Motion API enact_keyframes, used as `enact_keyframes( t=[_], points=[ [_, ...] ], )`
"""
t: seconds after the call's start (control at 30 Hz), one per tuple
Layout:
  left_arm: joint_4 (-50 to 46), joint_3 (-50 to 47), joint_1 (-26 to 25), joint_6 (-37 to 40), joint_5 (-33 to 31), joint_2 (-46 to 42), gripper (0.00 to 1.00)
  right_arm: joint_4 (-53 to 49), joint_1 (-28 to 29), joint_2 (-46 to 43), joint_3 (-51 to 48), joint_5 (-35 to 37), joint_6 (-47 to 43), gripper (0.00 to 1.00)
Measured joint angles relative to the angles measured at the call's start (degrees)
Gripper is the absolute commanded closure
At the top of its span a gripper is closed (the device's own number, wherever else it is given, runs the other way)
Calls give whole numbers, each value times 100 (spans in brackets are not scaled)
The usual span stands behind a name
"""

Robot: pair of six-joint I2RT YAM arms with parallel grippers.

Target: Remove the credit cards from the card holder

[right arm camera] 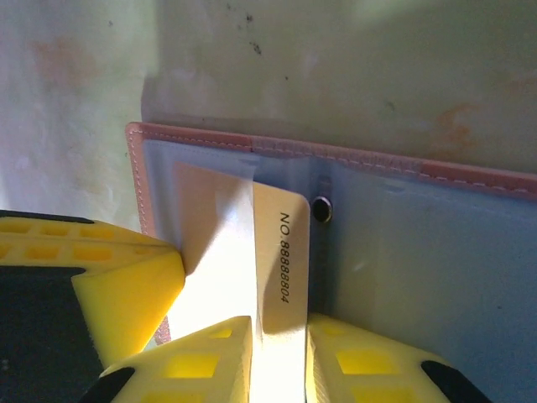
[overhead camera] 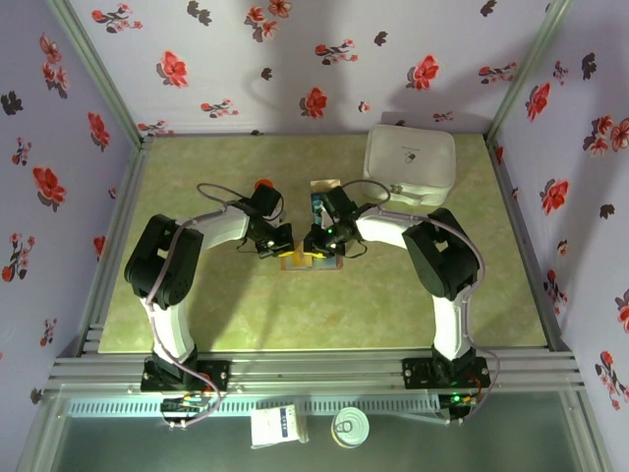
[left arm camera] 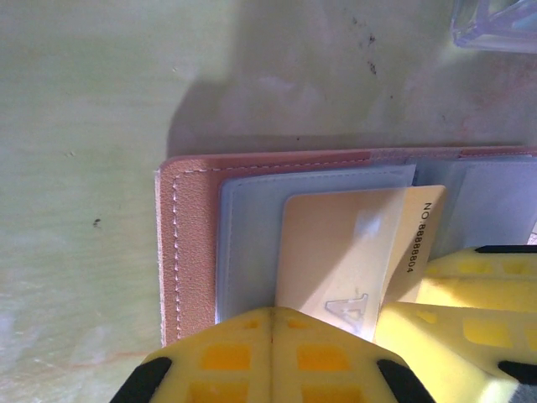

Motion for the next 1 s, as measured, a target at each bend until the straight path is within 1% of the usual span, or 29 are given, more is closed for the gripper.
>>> enact_keyframes(
  t=[0.3, 0.53, 0.77, 1.0],
  points=[
    [11, -2, 2, 0, -2, 0, 100, 424, -125, -146, -245, -199, 269, 90],
    [24, -24, 31, 9, -4, 0, 100, 487, -219, -446, -428, -219, 262, 92],
    [24, -44, 107, 118, 15, -4, 100, 96, -319, -741, -459, 4, 11, 93],
    [22, -76, 173, 179, 22, -35, 100, -511, -321, -789, -358, 363, -337, 94]
  ],
)
